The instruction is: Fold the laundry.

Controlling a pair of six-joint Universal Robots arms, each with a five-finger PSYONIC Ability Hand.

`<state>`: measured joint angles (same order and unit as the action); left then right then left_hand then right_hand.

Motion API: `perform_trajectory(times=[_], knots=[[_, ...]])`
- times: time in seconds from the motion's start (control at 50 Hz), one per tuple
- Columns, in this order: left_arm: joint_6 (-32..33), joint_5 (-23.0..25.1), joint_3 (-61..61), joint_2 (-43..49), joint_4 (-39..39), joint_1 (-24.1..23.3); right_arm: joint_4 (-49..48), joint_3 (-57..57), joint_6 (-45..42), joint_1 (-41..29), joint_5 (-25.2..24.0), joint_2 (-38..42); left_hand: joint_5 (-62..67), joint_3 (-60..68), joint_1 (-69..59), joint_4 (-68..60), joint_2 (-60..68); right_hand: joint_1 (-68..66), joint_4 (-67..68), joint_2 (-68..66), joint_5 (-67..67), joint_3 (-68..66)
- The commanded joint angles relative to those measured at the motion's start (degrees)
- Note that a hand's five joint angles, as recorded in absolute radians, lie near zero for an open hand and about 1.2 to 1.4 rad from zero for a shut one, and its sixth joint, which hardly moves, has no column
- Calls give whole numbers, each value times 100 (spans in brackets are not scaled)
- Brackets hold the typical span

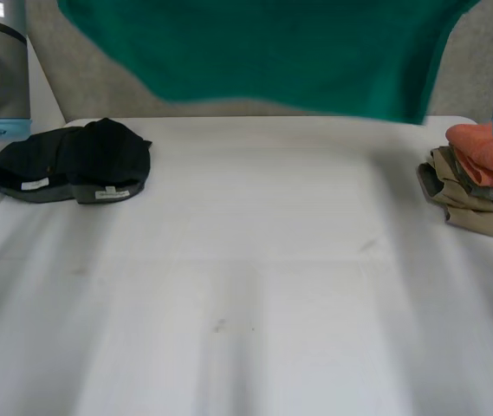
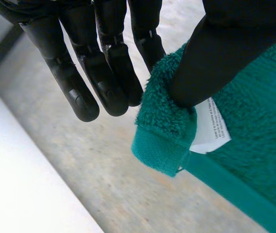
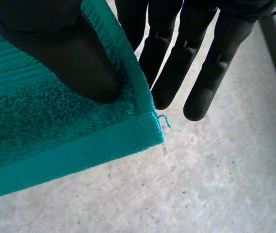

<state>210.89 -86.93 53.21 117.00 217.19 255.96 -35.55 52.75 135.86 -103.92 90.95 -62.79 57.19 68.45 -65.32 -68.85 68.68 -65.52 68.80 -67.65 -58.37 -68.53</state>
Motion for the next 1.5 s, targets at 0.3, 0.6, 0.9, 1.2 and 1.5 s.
perform_trajectory(times=[0.3, 0.6, 0.9, 1.2, 1.5], knots=[[-320, -44, 3406, 138, -344, -20, 514, 2362, 301, 250, -754, 504, 1281, 1155, -1468, -1115, 1132, -1448, 1120, -1235, -1163, -1147], [549, -61, 5331, -1125, -2951, -11, 3157, 4313, -454, 302, -772, -373, 1281, 1155, -1468, -1115, 1132, -1448, 1120, -1235, -1163, -1147], [1244, -26, 5544, -2129, -5752, 164, 5138, 5484, -2274, 988, -737, -1816, 1281, 1155, -1468, -1115, 1132, -1448, 1120, -1235, -1163, -1147], [1060, -236, 4076, -433, -2876, 94, 2616, 3331, -762, 215, -552, 353, 1281, 1155, -1468, -1115, 1132, -1448, 1120, -1235, -1163, -1147], [884, -738, 2634, 939, -2462, -275, 1489, 1265, -613, -66, -517, 2384, -4846, -4972, 4660, 5012, -4995, 5552, -5880, 5765, 5837, 5853]])
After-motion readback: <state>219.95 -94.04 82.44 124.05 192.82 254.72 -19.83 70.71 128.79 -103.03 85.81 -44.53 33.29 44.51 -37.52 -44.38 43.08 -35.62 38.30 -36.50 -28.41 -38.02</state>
